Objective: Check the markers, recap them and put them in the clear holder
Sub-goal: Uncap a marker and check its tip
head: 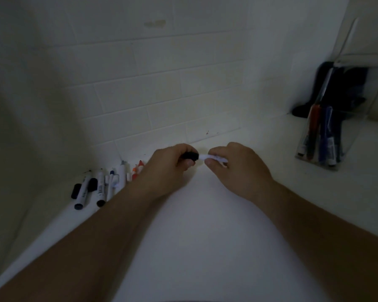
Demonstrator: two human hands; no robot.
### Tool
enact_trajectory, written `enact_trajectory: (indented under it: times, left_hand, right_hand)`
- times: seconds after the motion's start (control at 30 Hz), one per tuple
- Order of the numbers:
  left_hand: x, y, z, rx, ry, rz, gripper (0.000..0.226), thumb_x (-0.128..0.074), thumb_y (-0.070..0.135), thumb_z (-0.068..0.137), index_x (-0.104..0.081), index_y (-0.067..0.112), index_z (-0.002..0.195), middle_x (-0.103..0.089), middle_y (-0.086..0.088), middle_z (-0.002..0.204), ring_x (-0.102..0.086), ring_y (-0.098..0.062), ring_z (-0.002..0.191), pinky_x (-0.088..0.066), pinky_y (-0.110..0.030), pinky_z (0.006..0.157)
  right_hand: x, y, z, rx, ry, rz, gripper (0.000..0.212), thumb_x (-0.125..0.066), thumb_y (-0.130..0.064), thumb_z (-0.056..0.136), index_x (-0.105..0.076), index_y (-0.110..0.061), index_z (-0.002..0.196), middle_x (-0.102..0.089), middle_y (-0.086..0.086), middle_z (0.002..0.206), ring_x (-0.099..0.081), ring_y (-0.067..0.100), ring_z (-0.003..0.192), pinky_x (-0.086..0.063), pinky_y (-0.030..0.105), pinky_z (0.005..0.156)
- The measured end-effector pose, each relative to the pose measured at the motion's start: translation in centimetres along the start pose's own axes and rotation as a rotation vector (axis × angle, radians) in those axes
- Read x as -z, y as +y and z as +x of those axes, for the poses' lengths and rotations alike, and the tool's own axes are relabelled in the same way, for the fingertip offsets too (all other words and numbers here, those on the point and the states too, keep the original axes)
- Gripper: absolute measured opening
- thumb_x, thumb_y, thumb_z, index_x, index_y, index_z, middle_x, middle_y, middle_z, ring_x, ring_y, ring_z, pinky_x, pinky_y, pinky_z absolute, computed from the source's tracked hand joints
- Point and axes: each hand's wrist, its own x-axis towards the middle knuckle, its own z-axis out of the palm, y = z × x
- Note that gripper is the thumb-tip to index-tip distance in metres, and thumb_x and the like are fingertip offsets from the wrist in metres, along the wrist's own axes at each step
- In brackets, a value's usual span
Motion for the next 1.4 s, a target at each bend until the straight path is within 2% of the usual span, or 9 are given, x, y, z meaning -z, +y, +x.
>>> enact_trajectory:
  times: [0.17,0.3,0.43,0.73,0.87,1.0,1.17,1.27,1.4]
  left_hand:
    - [-0.5,0.1,-0.1,-0.092,-0.079,0.217,0.021,-0.044,0.035,0.104,-0.06,0.021,0.107,-0.065,0.0,0.091,-0.058,-0.02,0.084,-0.044,-0.037,0.075]
    - [-0.9,-0.3,0.0,-0.101,-0.095,0.226,0.022,-0.038,0.037,0.105,-0.051,0.021,0.099,-0.059,-0.002,0.084,-0.055,-0.023,0.076,-0.046,-0.043,0.07]
    - [-0.9,0.3,0.0,-0.139,-0.092,0.236,0.016,-0.043,0.031,0.103,-0.05,0.018,0.096,-0.058,-0.004,0.084,-0.053,-0.024,0.077,-0.043,-0.04,0.069]
    - [-1.4,0.7,-0.2,-0.19,-0.009,0.171,0.023,-0.04,0.032,0.102,-0.054,0.014,0.097,-0.062,-0.005,0.085,-0.055,-0.025,0.075,-0.043,-0.04,0.067]
    - [-2.5,1.4,0.1,-0.106,0.025,-0.007,0.018,-0.049,0.034,0.102,-0.056,0.017,0.106,-0.065,0.002,0.094,-0.058,-0.016,0.081,-0.045,-0.032,0.071]
    - [-2.6,1.3,0.2,-0.052,0.063,-0.121,0.031,-0.061,0.027,0.096,-0.046,0.026,0.122,-0.062,0.008,0.104,-0.06,-0.007,0.088,-0.047,-0.023,0.073]
    - [-3.2,2.3,-0.2,-0.164,0.182,-0.126,0.063,-0.066,0.024,0.089,-0.033,0.033,0.142,-0.049,0.006,0.117,-0.052,-0.007,0.1,-0.045,-0.023,0.083]
    - [-3.8,3.1,-0.8,-0.331,0.129,-0.041,0.057,-0.064,0.023,0.089,-0.038,0.032,0.139,-0.047,0.004,0.122,-0.05,-0.014,0.109,-0.047,-0.034,0.091]
    - [-4.7,4.3,-1.4,-0.57,0.103,0.085,0.042,-0.061,0.02,0.088,-0.056,0.03,0.128,-0.048,0.001,0.118,-0.049,-0.017,0.103,-0.046,-0.029,0.083]
  right_hand:
    - [1.1,-1.6,-0.3,0.045,0.041,-0.088,0.029,-0.049,-0.056,0.094,-0.067,-0.033,0.091,-0.044,-0.006,0.075,-0.048,0.015,0.068,-0.041,0.032,0.057]
    - [1.2,-1.6,-0.4,0.054,0.061,-0.102,0.039,-0.044,-0.064,0.092,-0.068,-0.034,0.088,-0.044,-0.006,0.073,-0.048,0.013,0.065,-0.039,0.03,0.055]
    - [1.5,-1.6,-0.2,0.094,0.097,-0.108,0.051,-0.042,-0.068,0.093,-0.064,-0.026,0.074,-0.044,-0.004,0.066,-0.047,0.012,0.059,-0.028,0.027,0.052]
    - [2.4,-0.8,0.6,0.179,0.009,-0.113,0.043,-0.041,-0.062,0.095,-0.067,-0.028,0.086,-0.054,-0.003,0.071,-0.053,0.013,0.069,-0.044,0.033,0.061]
    - [3.1,-1.3,0.1,0.095,-0.05,-0.253,0.033,-0.041,-0.057,0.099,-0.06,-0.044,0.123,-0.067,-0.004,0.092,-0.059,0.023,0.095,-0.046,0.04,0.086]
    - [2.4,-1.3,0.0,-0.008,-0.091,-0.284,0.033,-0.041,-0.047,0.103,-0.052,-0.041,0.133,-0.047,-0.006,0.084,-0.053,0.025,0.1,-0.038,0.039,0.081]
    - [4.0,-1.1,1.0,-0.189,0.174,0.108,0.009,-0.05,-0.029,0.102,-0.057,-0.025,0.106,-0.058,-0.007,0.085,-0.057,0.015,0.077,-0.037,0.025,0.064]
    - [8.1,-1.5,2.3,-0.25,0.387,0.248,0.002,-0.055,-0.028,0.1,-0.054,-0.028,0.101,-0.057,-0.015,0.086,-0.056,-0.006,0.07,-0.039,0.005,0.059]
    - [14.6,-0.3,2.8,-0.172,0.53,0.127,0.01,-0.06,-0.021,0.098,-0.059,-0.02,0.108,-0.057,-0.017,0.082,-0.056,-0.015,0.069,-0.04,0.001,0.061]
